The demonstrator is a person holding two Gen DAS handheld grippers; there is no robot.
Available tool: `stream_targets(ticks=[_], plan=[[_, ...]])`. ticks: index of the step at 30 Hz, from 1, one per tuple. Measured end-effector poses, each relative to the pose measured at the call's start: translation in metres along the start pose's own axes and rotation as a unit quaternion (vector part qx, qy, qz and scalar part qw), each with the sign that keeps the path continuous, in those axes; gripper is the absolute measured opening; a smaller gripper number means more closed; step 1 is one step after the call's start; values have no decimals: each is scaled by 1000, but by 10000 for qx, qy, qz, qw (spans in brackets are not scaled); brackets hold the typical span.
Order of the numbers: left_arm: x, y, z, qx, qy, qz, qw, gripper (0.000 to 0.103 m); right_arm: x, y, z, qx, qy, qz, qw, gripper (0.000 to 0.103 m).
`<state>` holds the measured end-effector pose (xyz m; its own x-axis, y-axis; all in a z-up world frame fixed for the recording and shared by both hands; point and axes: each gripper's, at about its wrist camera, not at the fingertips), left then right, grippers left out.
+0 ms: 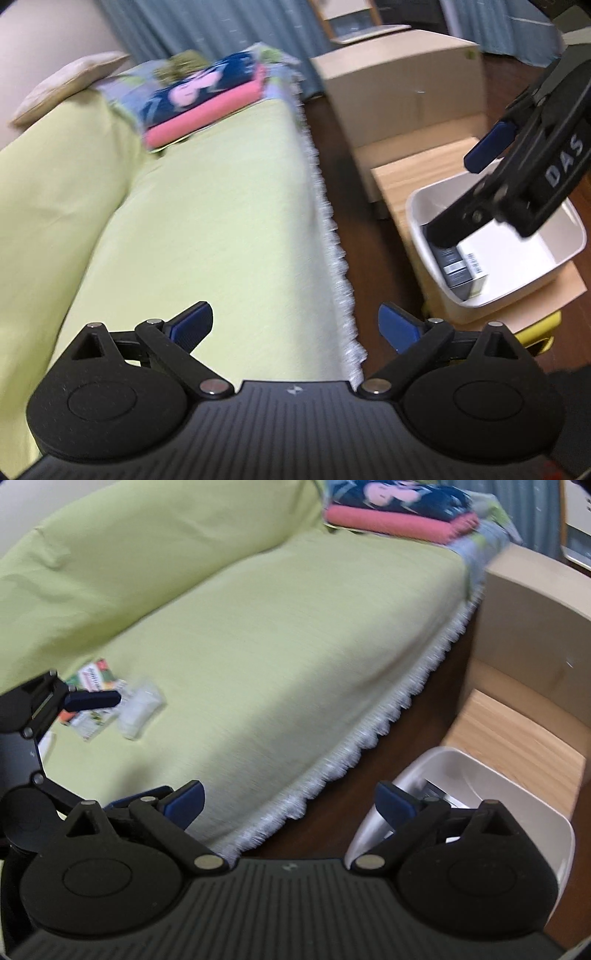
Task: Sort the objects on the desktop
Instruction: 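Move both open grippers back over the medicine boxes on the sofa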
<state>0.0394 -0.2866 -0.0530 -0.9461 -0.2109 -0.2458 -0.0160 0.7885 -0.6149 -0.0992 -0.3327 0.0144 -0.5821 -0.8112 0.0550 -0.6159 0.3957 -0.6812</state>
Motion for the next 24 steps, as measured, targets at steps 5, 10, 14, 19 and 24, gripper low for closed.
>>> stream_targets(ticks=[5,10,14,19,24], plan=[[-31,28,-31,-46,-340,-495,9982,97,-42,-16,-6,162,-391,-299,9987,98],[-57,56,-58,-97,-647,-963,9932,97,-83,-28,-9,255,-699,-546,9957,98],[-72,79,-75,-135,-867,-1316,9874,97,-112,-33,-10,287,-881,-747,9929,98],[-84,99,-90,-127,-1066,-1676,9800,97,-144,-39,-11,331,-1096,-966,9887,98],[-95,119,-104,-113,-1253,-2021,9713,97,-170,-43,-12,373,-1241,-1127,9851,100]])
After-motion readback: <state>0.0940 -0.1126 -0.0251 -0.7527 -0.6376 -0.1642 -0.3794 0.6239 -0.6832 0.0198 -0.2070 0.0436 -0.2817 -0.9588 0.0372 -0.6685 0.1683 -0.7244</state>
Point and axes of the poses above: each gripper's, at about its wrist camera, not at the fingertips, and z roughly the way its jaws point, x to its right, y to its underside, and after that the axes turned 12 degrees about y, right-handed
